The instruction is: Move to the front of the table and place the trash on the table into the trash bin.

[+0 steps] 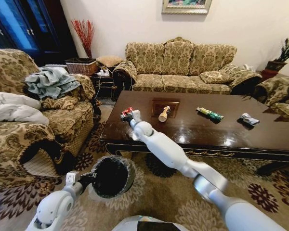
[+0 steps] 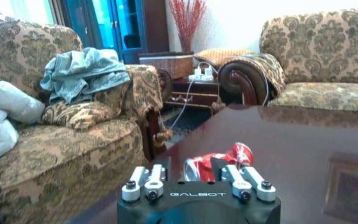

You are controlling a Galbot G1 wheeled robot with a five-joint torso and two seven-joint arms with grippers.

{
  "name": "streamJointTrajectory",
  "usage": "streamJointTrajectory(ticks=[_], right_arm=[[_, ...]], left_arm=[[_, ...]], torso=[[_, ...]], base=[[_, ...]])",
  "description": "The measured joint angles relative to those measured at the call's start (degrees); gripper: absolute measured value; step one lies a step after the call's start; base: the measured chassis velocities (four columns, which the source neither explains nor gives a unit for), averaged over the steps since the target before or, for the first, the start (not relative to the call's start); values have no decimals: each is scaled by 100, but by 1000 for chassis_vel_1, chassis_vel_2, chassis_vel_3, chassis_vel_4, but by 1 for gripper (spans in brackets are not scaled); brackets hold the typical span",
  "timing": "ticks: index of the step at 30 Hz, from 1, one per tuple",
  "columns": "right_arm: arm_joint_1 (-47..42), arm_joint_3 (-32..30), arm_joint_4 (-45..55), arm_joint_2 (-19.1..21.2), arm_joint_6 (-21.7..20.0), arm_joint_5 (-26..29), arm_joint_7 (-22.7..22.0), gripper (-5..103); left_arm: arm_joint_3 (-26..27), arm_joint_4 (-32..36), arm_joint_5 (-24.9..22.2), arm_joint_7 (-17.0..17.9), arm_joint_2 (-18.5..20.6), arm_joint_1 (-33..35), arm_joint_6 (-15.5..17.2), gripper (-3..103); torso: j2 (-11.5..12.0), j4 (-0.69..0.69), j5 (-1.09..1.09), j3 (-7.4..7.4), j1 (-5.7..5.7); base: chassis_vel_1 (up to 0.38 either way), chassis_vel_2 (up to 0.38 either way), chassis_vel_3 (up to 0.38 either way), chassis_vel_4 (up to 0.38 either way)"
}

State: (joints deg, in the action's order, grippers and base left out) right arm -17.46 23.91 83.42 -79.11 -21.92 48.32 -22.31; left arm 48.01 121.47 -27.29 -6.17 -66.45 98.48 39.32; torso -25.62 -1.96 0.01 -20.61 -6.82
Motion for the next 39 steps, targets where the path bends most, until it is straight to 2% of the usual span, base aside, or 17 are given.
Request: streamJointTrajectory(ticks=[1,2,3,4,6,7,8,11,13,16,17,22,27,33,34,36,39], right_arm=[[-73,6,137,116,-30,8,-21,49],[-186,7,307,302,-43,-12,-30,49],[-315,-8,491,546,-46,-76,-17,60],[-315,-8,491,546,-46,-76,-17,60],[-534,-157,773,892,-65,-238,140,70],[-618,-227,866,996,-73,-287,219,70],[-618,-227,866,996,-73,-287,219,70],[-981,-570,1232,1373,-119,-365,459,86],[-1070,-670,1294,1463,-125,-365,519,91],[-1244,-943,1330,1678,-119,-365,705,99],[-1244,-943,1330,1678,-119,-365,705,99],[-1423,-1371,1293,1835,-105,-371,992,100],[-1618,-1826,1192,1775,-76,-390,1171,100],[-1703,-2077,1183,1776,-32,-404,1304,100],[-1706,-2198,1188,1764,-16,-405,1345,100],[-1705,-2267,1206,1751,-1,-416,1368,100],[-1701,-2494,1352,1732,61,-638,1610,100]], left_arm=[[99,-81,6,-61,-18,18,-21,0],[273,-176,8,-165,-33,71,-60,0],[506,-232,-5,-319,-27,226,-153,0],[506,-232,-5,-319,-27,226,-153,0],[877,-266,-64,-658,28,583,-376,0],[994,-267,-101,-715,35,694,-456,0],[994,-267,-101,-715,35,694,-456,0],[1484,-138,-243,-773,-55,927,-619,0],[1656,-69,-207,-790,-127,912,-625,0],[2175,90,-365,-812,-220,790,-474,0],[2175,90,-365,-812,-220,790,-474,0],[2959,446,-980,-969,49,898,-187,0],[3746,753,-1191,-1075,310,695,25,0],[4363,1022,-1435,-1308,529,646,251,0],[4648,1092,-1597,-1453,675,679,281,0],[4817,1115,-1725,-1500,783,715,289,0],[5359,1102,-2112,-1560,1333,885,295,0]], torso=[[0,-2,0,0,0],[0,-2,-2,0,0],[0,-3,-1,-1,0],[0,-3,-1,-1,0],[0,-2,2,-1,0],[0,-2,1,-1,0],[0,-2,1,-1,0],[0,-2,0,0,1],[0,-2,-2,0,0],[0,-1,0,0,0],[0,-1,0,0,0],[0,-1,-1,0,0],[0,-1,-1,-1,-1],[0,-1,-1,-1,0],[0,-2,-1,-1,0],[0,-1,-2,-1,0],[0,-1,0,-1,0]], base=[[0,0,0,0],[0,0,0,0],[0,0,0,0],[0,0,0,0],[0,0,0,0],[0,0,0,0],[0,0,0,0],[0,0,0,0],[0,0,0,0],[0,0,0,0],[0,0,0,0],[0,0,0,0],[0,0,0,0],[0,0,0,0],[0,0,0,0],[0,0,0,0],[0,0,0,0]])
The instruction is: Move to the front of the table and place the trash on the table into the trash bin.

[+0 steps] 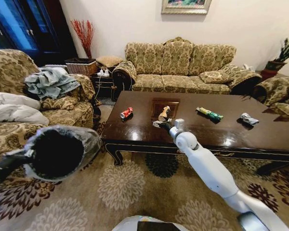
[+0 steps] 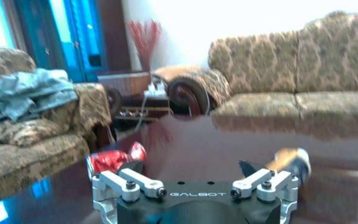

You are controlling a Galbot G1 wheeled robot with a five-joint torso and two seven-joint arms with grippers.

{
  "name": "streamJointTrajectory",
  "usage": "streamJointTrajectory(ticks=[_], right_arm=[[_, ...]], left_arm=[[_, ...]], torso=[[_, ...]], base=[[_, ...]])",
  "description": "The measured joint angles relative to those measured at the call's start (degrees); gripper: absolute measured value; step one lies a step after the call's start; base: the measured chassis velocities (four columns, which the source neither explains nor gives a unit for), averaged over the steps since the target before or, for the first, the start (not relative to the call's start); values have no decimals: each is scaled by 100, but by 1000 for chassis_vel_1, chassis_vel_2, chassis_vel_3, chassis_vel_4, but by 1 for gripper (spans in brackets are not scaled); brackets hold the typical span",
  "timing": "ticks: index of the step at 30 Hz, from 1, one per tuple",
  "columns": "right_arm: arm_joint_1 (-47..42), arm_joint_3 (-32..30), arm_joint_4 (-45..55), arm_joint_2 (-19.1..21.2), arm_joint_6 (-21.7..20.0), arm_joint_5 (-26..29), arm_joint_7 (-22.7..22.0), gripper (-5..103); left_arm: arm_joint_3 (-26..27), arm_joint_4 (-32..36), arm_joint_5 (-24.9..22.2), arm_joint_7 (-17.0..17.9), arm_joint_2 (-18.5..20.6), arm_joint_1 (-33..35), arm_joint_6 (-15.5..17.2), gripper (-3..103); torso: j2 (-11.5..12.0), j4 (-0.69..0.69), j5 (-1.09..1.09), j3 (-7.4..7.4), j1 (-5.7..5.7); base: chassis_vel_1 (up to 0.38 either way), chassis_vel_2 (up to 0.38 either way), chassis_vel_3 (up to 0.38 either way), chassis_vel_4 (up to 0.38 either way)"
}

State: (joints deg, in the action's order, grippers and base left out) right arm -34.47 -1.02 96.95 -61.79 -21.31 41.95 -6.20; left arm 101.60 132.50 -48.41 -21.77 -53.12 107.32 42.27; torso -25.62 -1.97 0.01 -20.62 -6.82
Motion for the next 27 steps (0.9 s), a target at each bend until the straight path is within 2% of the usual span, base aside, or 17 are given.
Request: streamJointTrajectory(ticks=[2,3,4,7,8,9,11,13,16,17,19,20,21,24,25,27], right_arm=[[0,-31,30,1,27,-67,70,100],[-1,-115,121,6,114,-292,307,100],[-1,-115,121,6,114,-292,307,100],[35,-230,330,31,383,-802,732,100],[35,-230,330,31,383,-802,732,100],[64,-236,410,53,427,-894,800,100],[112,-239,682,157,437,-938,827,100],[117,-249,849,232,386,-886,772,100],[43,-429,1424,621,131,-535,525,100],[43,-429,1424,621,131,-535,525,100],[-139,-663,1723,999,89,-413,468,100],[-291,-820,1877,1235,73,-319,415,100],[-291,-820,1877,1235,73,-319,415,100],[-767,-1320,2191,1802,44,-83,342,100],[-767,-1320,2191,1802,44,-83,342,100],[-1050,-1667,2334,2077,18,86,312,100]], left_arm=[[92,-17,-65,-3,98,27,0,0],[317,-77,-273,-5,362,97,1,0],[317,-77,-273,-5,362,97,1,0],[468,-292,-595,57,810,20,0,0],[468,-292,-595,57,810,20,0,0],[400,-357,-645,186,928,-82,0,0],[132,-445,-837,678,1150,-362,1,0],[21,-451,-948,802,1225,-484,1,0],[-278,-366,-1399,1189,1337,-809,0,0],[-278,-366,-1399,1189,1337,-809,0,0],[-462,-351,-1577,1381,1366,-1011,-4,0],[-546,-353,-1656,1385,1370,-1113,-4,0],[-546,-353,-1656,1385,1370,-1113,-4,0],[-743,-352,-1779,1362,1360,-1355,-4,0],[-743,-352,-1779,1362,1360,-1355,-4,0],[-835,-325,-1783,1303,1329,-1437,-5,0]], torso=[[0,0,-1,0,0],[0,0,-1,0,0],[0,0,-1,0,0],[0,-1,-1,0,0],[0,-1,-1,0,0],[0,0,-2,0,0],[0,-1,-3,0,0],[0,-1,-3,-1,0],[0,-1,-2,0,0],[0,-1,-2,0,0],[0,1,2,0,0],[0,1,2,0,0],[0,1,2,0,0],[-46,1,0,-29,-18],[-46,1,0,-29,-18],[-108,2,1,-64,-40]], base=[[0,0,0,0],[0,0,0,0],[0,0,0,0],[0,0,0,0],[0,0,0,0],[0,0,0,0],[0,0,0,0],[0,0,0,0],[0,0,0,0],[0,0,0,0],[0,0,0,0],[0,0,0,0],[0,0,0,0],[0,0,0,0],[0,0,0,0],[0,0,0,0]])
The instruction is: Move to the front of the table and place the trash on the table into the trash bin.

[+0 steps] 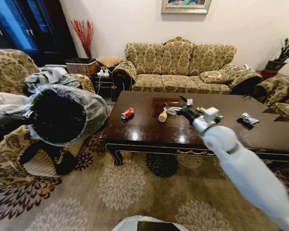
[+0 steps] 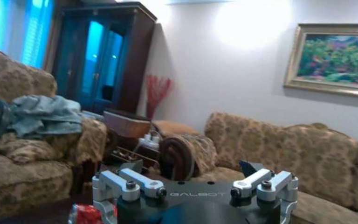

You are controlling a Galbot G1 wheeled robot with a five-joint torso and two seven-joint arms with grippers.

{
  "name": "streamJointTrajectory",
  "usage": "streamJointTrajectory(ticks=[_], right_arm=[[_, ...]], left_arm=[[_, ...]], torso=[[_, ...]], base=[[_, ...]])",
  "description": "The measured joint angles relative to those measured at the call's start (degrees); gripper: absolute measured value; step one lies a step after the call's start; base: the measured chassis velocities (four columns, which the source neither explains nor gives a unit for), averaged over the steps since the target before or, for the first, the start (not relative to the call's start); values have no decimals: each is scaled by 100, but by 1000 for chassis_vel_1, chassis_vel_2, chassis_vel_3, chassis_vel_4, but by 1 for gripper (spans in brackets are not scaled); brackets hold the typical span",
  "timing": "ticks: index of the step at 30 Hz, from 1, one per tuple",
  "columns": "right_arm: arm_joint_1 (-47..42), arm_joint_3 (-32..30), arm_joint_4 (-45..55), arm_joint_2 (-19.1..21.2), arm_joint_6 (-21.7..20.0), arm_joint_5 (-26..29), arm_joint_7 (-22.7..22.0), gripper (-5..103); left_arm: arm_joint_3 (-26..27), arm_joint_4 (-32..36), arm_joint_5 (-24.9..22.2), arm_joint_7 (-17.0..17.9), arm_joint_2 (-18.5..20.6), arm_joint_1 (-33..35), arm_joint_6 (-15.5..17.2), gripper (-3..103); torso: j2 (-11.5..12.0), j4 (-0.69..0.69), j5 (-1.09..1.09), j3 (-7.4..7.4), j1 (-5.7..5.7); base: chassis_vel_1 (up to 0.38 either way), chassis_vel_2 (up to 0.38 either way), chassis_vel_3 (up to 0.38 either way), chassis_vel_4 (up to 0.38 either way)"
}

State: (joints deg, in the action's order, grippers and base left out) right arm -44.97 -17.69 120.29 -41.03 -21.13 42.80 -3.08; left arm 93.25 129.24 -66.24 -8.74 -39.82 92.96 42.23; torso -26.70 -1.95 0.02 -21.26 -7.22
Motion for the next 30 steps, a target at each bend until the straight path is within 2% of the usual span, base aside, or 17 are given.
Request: streamJointTrajectory(ticks=[6,10,19,26,30], right_arm=[[-487,-534,233,220,-70,218,-49,100],[-766,-738,375,258,-109,256,-72,100],[-658,-584,460,200,-263,422,-181,100],[-622,-475,379,85,-255,421,-179,100],[-605,-360,317,10,-248,394,-162,100]], left_arm=[[-147,3,70,-166,-94,11,-1,0],[-262,-26,392,-476,-125,94,-2,0],[-584,114,632,-680,-115,205,-5,0],[-658,147,734,-689,-140,197,-8,0],[-658,116,845,-810,-150,232,-9,0]], torso=[[-123,0,-2,-77,-50],[-253,-2,-1,-160,-94],[-488,-2,-2,-303,-189],[-645,-2,-2,-395,-252],[-758,-1,-1,-464,-293]], base=[[0,0,0,0],[0,0,0,0],[0,0,0,0],[0,0,0,0],[-54,43,56,-42]])
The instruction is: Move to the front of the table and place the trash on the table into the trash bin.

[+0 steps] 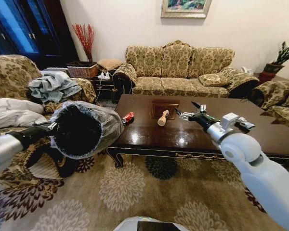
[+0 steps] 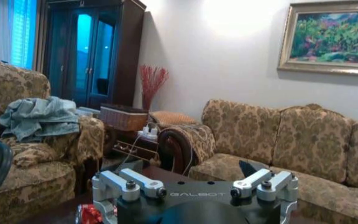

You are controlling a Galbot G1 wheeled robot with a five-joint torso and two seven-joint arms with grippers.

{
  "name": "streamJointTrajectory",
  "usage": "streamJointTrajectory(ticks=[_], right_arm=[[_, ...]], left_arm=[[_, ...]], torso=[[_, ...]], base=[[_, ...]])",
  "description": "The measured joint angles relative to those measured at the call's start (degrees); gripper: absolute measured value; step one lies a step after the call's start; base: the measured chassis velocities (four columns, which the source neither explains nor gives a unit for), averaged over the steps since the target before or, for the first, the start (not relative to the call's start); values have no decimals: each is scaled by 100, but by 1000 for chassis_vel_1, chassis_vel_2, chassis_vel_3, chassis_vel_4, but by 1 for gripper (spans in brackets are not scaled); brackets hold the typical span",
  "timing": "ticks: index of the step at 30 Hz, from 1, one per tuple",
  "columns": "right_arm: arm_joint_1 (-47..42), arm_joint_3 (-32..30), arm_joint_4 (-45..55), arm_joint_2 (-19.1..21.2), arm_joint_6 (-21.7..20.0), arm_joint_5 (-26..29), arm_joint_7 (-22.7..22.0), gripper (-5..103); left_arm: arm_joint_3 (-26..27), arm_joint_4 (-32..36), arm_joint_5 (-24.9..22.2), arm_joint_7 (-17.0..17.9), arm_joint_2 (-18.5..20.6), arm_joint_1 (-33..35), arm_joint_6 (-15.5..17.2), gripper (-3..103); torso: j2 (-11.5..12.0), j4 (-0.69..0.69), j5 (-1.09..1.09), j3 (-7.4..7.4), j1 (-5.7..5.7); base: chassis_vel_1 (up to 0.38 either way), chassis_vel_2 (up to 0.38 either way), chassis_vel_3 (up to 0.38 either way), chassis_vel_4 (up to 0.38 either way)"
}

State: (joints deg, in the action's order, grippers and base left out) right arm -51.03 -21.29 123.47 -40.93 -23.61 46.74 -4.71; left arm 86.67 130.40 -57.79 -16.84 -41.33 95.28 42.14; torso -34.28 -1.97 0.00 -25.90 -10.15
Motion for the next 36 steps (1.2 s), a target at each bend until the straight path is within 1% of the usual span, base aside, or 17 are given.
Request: streamJointTrajectory(ticks=[3,6,10,16,23,26,29,36], right_arm=[[145,157,-71,-72,-5,-22,2,100],[376,421,-173,-227,-23,-32,-30,100],[474,581,-220,-330,-90,-7,-103,100],[482,595,-224,-340,-99,0,-114,100],[481,594,-222,-339,-100,3,-114,100],[480,591,-221,-338,-99,3,-114,100],[479,589,-222,-338,-100,3,-114,100],[477,585,-219,-335,-100,3,-115,100]], left_arm=[[-16,-21,45,-22,-6,4,0,0],[-53,-25,26,20,-78,-20,-1,0],[-46,9,13,1,-169,11,-3,0],[-35,15,6,0,-180,16,-4,0],[-27,18,0,-2,-181,16,-4,0],[-26,18,0,-1,-181,16,-4,0],[-26,18,-1,-1,-180,15,-4,0],[-23,17,-5,-1,-179,14,-4,0]], torso=[[-67,0,0,-41,-23],[-149,0,-2,-93,-62],[-190,-2,1,-120,-87],[-204,2,-1,-123,-90],[-202,-2,-2,-111,-77],[-192,-1,-2,-110,-79],[-184,0,2,-108,-80],[-173,0,-2,-98,-72]], base=[[-135,106,133,-108],[-170,152,180,-150],[-144,158,170,-149],[-51,38,45,-38],[8,-4,-6,2],[0,0,0,0],[0,0,0,0],[0,0,0,0]])
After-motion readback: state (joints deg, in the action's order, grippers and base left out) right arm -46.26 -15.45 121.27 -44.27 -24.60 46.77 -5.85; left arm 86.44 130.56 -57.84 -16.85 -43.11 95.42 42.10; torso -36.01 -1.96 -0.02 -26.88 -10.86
